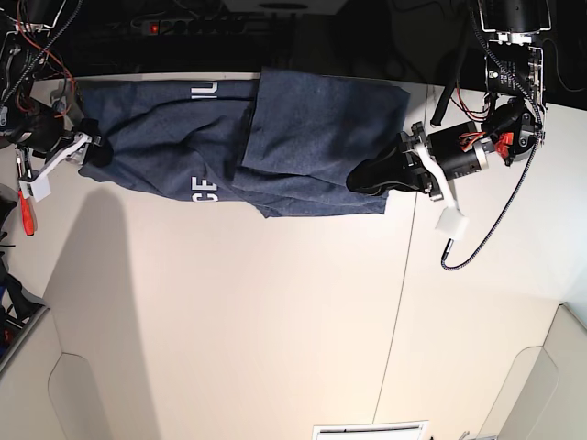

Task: Layout the t-shirt on the table in an organized manner, then fold the t-shirt properly

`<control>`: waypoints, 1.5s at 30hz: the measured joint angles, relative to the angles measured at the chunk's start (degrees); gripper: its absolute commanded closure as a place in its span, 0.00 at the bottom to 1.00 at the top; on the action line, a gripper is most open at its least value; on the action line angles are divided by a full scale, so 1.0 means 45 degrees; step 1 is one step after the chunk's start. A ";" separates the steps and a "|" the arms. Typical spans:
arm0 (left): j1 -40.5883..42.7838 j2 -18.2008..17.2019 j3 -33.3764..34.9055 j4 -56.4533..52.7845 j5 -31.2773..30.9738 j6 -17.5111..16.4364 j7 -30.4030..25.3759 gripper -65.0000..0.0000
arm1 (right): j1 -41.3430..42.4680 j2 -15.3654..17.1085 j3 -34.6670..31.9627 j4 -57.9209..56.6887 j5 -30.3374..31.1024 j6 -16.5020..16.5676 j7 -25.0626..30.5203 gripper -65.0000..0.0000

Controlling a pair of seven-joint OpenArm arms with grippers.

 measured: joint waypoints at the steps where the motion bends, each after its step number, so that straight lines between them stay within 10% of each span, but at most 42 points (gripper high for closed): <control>1: 0.0000 0.0000 0.0000 0.0000 0.0000 0.0000 0.0000 0.78 | 0.0000 -0.0005 0.0000 0.0092 0.0005 0.0000 0.0097 0.49; 13: 0.0000 0.0000 0.0000 0.0000 0.0000 0.0000 0.0000 0.78 | -0.0058 -0.0005 0.0000 0.0345 -0.1069 -0.0136 0.0238 0.49; 24: 0.0000 0.0000 0.0000 0.0000 0.0000 -0.0005 0.0000 0.78 | 0.0019 0.0107 -0.0437 -0.1370 0.0816 -0.0083 0.0447 0.51; 30: 0.0000 0.0068 -0.0529 0.0000 -0.0214 0.0000 -0.0675 0.78 | 0.0015 0.0053 -0.1307 -0.1554 0.2055 -0.0160 0.0267 1.00; 34: -0.0010 0.0029 -0.2681 0.0029 -0.0267 -0.0005 -0.0680 0.87 | 0.0010 0.0019 -0.1384 -0.1569 0.2467 -0.0141 0.0126 1.00; 45: 0.1530 -0.0219 -0.4357 0.0044 0.4444 -0.0005 -0.1025 1.00 | -0.0039 -0.1088 -0.1384 0.1117 0.3925 -0.0097 -0.1020 1.00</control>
